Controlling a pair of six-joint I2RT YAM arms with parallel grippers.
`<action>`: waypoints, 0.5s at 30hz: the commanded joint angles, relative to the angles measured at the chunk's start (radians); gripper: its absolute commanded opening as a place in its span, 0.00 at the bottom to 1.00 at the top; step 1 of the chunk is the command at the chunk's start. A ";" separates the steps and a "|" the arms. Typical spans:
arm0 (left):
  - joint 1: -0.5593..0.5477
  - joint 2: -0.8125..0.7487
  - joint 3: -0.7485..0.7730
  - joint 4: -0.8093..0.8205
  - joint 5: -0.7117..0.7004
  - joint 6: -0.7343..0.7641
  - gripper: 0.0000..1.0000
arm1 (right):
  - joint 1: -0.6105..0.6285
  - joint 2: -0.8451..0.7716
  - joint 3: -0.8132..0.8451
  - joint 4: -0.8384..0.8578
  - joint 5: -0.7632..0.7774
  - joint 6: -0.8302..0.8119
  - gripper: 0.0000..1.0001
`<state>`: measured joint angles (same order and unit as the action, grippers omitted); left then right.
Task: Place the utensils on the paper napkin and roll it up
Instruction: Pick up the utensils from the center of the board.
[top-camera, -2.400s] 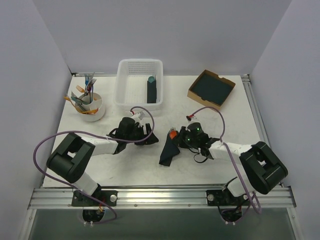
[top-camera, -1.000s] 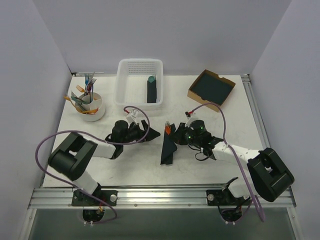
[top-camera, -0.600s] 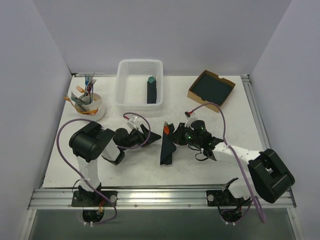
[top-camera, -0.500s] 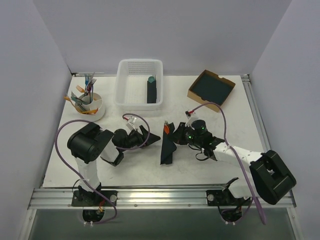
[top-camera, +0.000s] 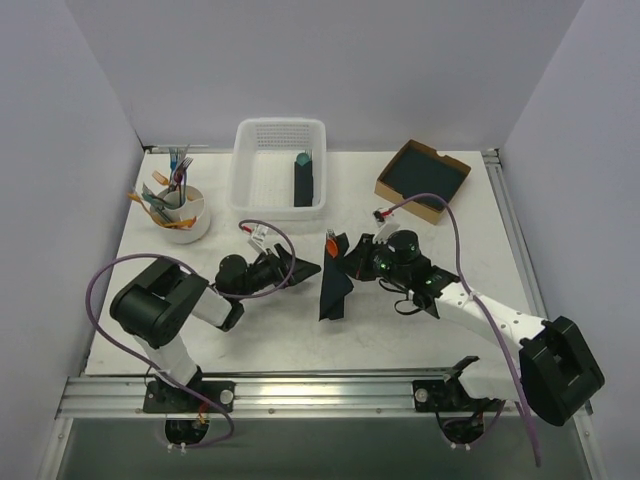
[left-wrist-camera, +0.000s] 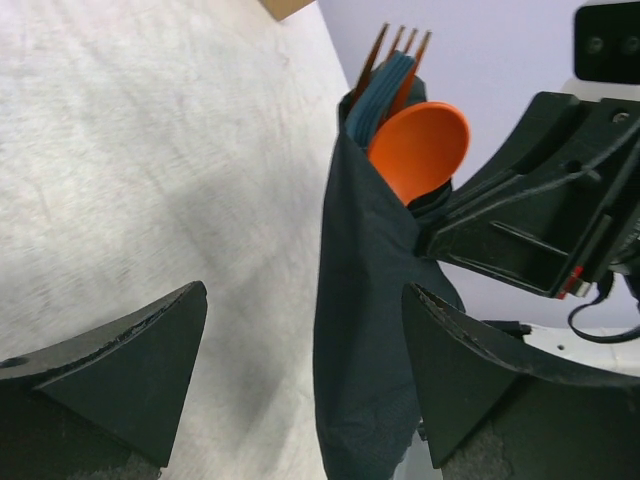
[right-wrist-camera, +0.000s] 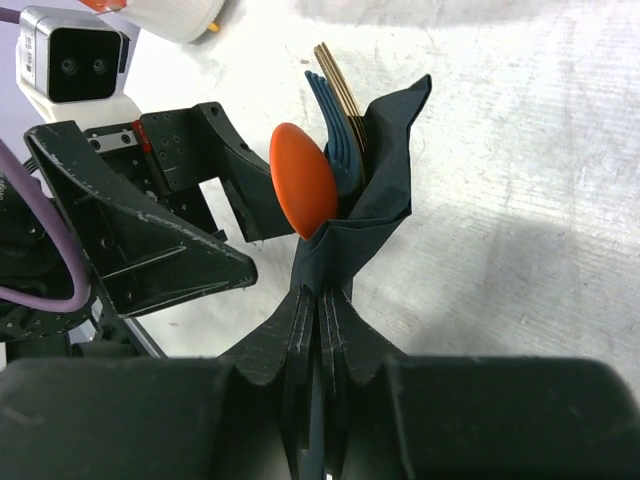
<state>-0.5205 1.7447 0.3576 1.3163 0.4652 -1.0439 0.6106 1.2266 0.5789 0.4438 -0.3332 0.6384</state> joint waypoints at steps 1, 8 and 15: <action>0.002 -0.071 0.023 0.144 0.035 -0.027 0.88 | 0.006 -0.052 0.065 -0.020 -0.035 -0.013 0.00; -0.004 -0.226 0.060 -0.006 0.041 -0.007 0.88 | 0.011 -0.070 0.117 -0.047 -0.070 -0.006 0.00; -0.010 -0.280 0.101 -0.166 0.046 0.027 0.88 | 0.023 -0.088 0.151 -0.063 -0.075 0.000 0.00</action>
<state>-0.5247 1.4872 0.4305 1.2213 0.4877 -1.0462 0.6239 1.1774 0.6708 0.3706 -0.3843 0.6353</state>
